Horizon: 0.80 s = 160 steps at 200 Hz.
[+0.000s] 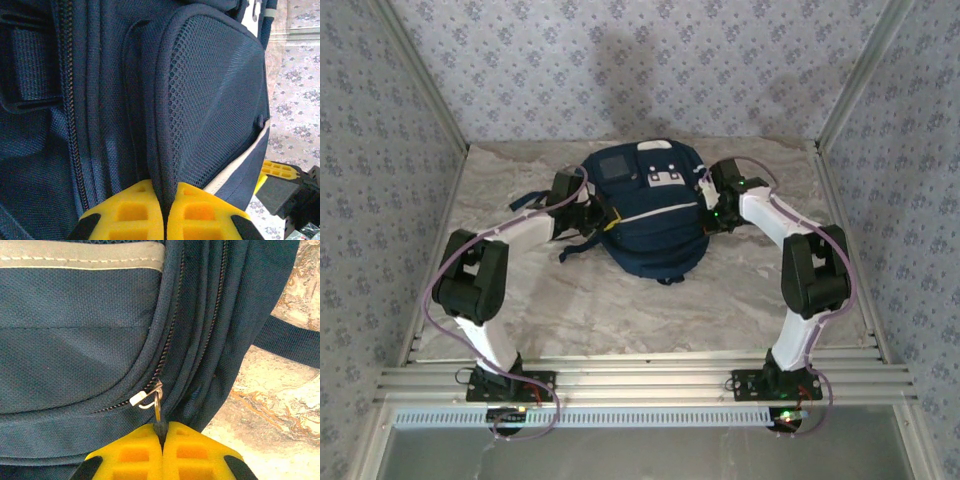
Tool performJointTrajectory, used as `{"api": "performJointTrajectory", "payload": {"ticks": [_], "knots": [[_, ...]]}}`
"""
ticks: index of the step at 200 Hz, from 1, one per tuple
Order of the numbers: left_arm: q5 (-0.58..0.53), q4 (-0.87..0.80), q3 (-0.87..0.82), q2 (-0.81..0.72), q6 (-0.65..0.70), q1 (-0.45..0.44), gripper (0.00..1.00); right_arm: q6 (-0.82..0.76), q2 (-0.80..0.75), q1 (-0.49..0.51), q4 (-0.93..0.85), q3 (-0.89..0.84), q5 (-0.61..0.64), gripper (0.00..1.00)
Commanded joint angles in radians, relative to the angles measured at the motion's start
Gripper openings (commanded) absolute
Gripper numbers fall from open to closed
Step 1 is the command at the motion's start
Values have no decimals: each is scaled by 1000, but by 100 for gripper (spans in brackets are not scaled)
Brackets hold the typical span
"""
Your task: Pack books, pencil case, and school supplies into a backpack
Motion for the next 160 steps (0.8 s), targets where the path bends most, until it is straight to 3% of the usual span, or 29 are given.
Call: {"api": "performJointTrajectory", "payload": {"ticks": [1, 67, 84, 111, 136, 160], "knots": [[-18, -44, 60, -40, 46, 64, 0, -4, -8, 16, -58, 37, 55, 0], [-32, -89, 216, 89, 111, 131, 1, 123, -73, 250, -36, -27, -158, 0], [-25, -135, 280, 122, 137, 135, 10, 190, -67, 301, 35, -41, -228, 0], [-39, -197, 319, 110, 161, 136, 41, 293, -25, 373, 184, -23, -341, 0], [-91, -238, 274, 28, 180, 141, 51, 301, 56, 418, 203, 77, -363, 0], [-89, -218, 196, -63, 164, 142, 53, 296, 135, 428, 191, 180, -380, 0]]}}
